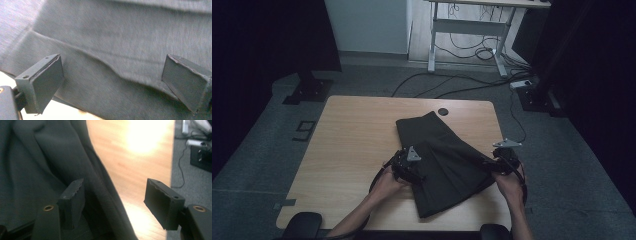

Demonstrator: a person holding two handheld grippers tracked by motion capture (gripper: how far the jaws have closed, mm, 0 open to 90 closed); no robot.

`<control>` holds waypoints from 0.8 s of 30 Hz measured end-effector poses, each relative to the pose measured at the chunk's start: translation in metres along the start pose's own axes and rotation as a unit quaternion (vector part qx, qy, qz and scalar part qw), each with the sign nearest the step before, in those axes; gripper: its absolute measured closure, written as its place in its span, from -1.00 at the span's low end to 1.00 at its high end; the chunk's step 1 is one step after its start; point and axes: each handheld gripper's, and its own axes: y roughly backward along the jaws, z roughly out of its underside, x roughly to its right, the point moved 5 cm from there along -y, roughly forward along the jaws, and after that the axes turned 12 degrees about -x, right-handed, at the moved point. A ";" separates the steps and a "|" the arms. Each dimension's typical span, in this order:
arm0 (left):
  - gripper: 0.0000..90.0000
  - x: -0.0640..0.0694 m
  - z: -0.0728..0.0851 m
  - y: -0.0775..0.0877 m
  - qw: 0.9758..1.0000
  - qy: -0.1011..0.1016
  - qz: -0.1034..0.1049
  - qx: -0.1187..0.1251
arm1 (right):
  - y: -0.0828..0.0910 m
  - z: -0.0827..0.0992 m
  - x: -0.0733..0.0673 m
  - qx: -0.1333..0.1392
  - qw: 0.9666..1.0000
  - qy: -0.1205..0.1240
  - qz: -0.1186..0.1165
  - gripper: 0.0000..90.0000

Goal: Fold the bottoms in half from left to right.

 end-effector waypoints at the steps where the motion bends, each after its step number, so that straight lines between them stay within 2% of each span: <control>1: -0.92 0.001 0.002 -0.002 1.000 0.002 0.002 -0.001 | -0.008 0.002 0.002 -0.010 1.000 -0.004 0.005 -0.28; 2: -0.91 0.001 0.004 -0.004 1.000 0.006 0.005 0.000 | -0.016 0.004 0.005 -0.018 1.000 -0.011 0.008 -0.28; 3: -0.90 0.001 0.004 -0.004 1.000 0.006 0.005 0.000 | -0.016 0.004 0.005 -0.018 1.000 -0.011 0.008 -0.28; 4: -0.88 0.000 0.007 -0.004 1.000 0.016 0.016 0.005 | -0.031 0.010 0.013 -0.033 0.999 -0.029 0.011 -0.28; 5: -0.88 0.000 0.007 -0.004 1.000 0.016 0.016 0.005 | -0.031 0.010 0.013 -0.033 0.999 -0.029 0.011 -0.28; 6: -0.87 0.000 0.008 -0.005 1.000 0.016 0.017 0.005 | -0.045 0.018 0.021 -0.047 0.998 -0.041 0.014 -0.28; 9: -0.87 0.000 0.009 -0.006 1.000 0.018 0.016 0.006 | -0.061 0.031 0.028 -0.061 0.997 -0.052 0.010 -0.32; 11: -0.87 -0.001 0.010 -0.006 1.000 0.021 0.019 0.006 | -0.062 0.036 0.031 -0.045 0.996 -0.071 -0.005 -0.33; 13: -0.88 -0.002 0.010 -0.007 1.000 0.022 0.022 0.004 | -0.062 0.040 0.032 -0.042 0.996 -0.077 -0.020 -0.33; 16: -0.88 -0.004 0.011 -0.006 1.000 0.022 0.019 0.000 | -0.059 0.043 0.027 -0.043 0.996 -0.073 -0.029 -0.32; 19: -0.89 -0.007 0.014 -0.005 1.000 0.023 0.017 -0.004 | -0.054 0.048 0.017 -0.047 0.997 -0.056 -0.039 -0.32; 22: -0.89 -0.020 0.022 -0.001 0.999 0.036 0.011 -0.013 | -0.047 0.053 0.003 -0.052 0.997 -0.034 -0.045 -0.31; 23: -0.88 -0.020 0.022 -0.001 0.999 0.036 0.011 -0.013 | -0.045 0.055 -0.003 -0.053 0.997 -0.024 -0.046 -0.31; 24: -0.88 -0.030 0.028 0.001 0.998 0.052 0.011 -0.017 | -0.042 0.057 -0.009 -0.055 0.997 -0.015 -0.048 -0.30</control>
